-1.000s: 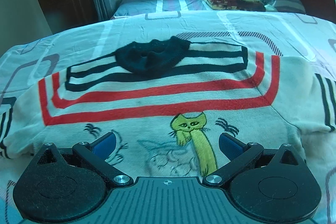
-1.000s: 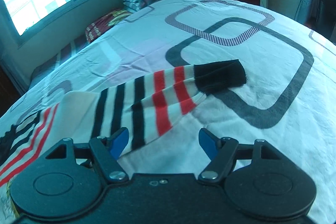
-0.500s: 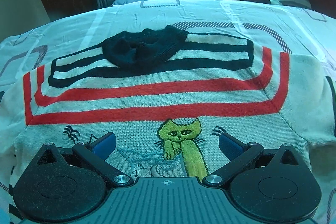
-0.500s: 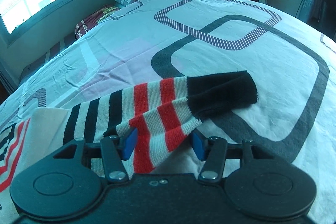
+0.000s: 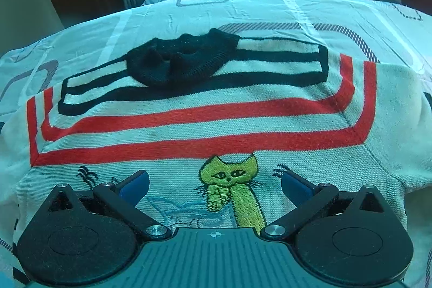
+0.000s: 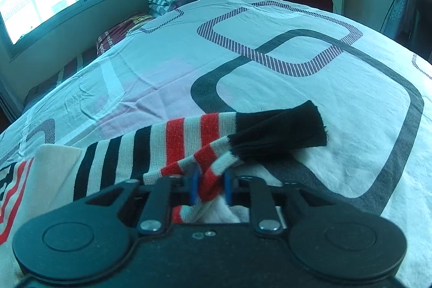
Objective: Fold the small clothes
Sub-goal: 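Fold the held sleeve across the sweater body with the right gripper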
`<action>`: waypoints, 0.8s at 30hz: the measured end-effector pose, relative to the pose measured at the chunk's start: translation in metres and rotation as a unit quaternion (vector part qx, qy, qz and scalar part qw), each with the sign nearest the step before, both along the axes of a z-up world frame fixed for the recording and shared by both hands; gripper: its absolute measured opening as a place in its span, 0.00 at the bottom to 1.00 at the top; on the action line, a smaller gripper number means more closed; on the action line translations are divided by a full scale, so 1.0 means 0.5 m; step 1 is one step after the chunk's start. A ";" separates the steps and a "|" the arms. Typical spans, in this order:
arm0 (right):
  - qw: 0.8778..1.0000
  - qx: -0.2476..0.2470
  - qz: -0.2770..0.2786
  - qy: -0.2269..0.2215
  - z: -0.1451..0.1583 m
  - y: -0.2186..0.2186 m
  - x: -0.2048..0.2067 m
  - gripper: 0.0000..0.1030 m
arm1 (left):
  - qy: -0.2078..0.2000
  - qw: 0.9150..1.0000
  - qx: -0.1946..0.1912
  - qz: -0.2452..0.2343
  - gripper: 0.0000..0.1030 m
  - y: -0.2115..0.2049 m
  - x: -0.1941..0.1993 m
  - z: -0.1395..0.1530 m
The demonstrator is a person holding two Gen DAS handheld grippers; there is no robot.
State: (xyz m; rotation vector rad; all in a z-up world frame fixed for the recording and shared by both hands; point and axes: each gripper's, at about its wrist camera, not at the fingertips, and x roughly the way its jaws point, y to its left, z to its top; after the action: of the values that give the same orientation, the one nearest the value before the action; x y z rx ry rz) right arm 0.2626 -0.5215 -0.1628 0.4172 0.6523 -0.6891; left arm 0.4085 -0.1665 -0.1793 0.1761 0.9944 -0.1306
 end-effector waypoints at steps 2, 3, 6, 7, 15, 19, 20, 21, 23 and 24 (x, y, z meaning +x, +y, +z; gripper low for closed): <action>1.000 -0.018 0.006 -0.014 0.018 0.014 0.001 0.09 | -0.006 1.000 -0.003 0.003 1.00 0.013 -0.002 0.011; 0.999 -0.026 0.012 -0.019 0.029 0.024 0.005 0.08 | -0.009 1.000 -0.006 0.005 1.00 0.022 -0.001 0.017; 0.997 -0.046 0.040 -0.043 0.068 0.067 0.028 0.08 | -0.020 1.000 -0.015 0.016 1.00 0.059 0.000 0.034; 0.996 -0.054 0.054 -0.050 0.082 0.087 0.040 0.08 | -0.024 0.999 -0.016 0.019 1.00 0.074 0.001 0.039; 0.968 -0.048 0.230 -0.086 0.119 0.377 0.171 0.08 | -0.031 0.996 -0.047 0.064 1.00 0.233 0.032 0.052; 0.945 -0.031 0.321 -0.057 0.064 0.552 0.228 0.08 | -0.030 0.994 -0.069 0.078 1.00 0.322 0.051 0.049; 0.939 -0.025 0.339 -0.049 0.048 0.585 0.237 0.08 | -0.027 0.993 -0.077 0.079 1.00 0.342 0.057 0.047; 0.933 -0.022 0.356 -0.036 0.030 0.621 0.248 0.08 | -0.022 0.993 -0.084 0.081 1.00 0.358 0.061 0.043; 0.925 -0.013 0.380 -0.014 -0.003 0.675 0.260 0.21 | -0.011 0.991 -0.105 0.082 1.00 0.386 0.076 0.034; 0.922 -0.011 0.388 -0.004 -0.014 0.693 0.262 0.26 | -0.006 0.990 -0.117 0.080 1.00 0.397 0.081 0.030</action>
State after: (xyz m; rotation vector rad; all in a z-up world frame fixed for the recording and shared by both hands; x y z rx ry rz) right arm 0.3934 -0.1748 -0.1698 0.1124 0.7321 0.0637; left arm 0.4490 0.0318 -0.1643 -0.1164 0.9686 -0.0983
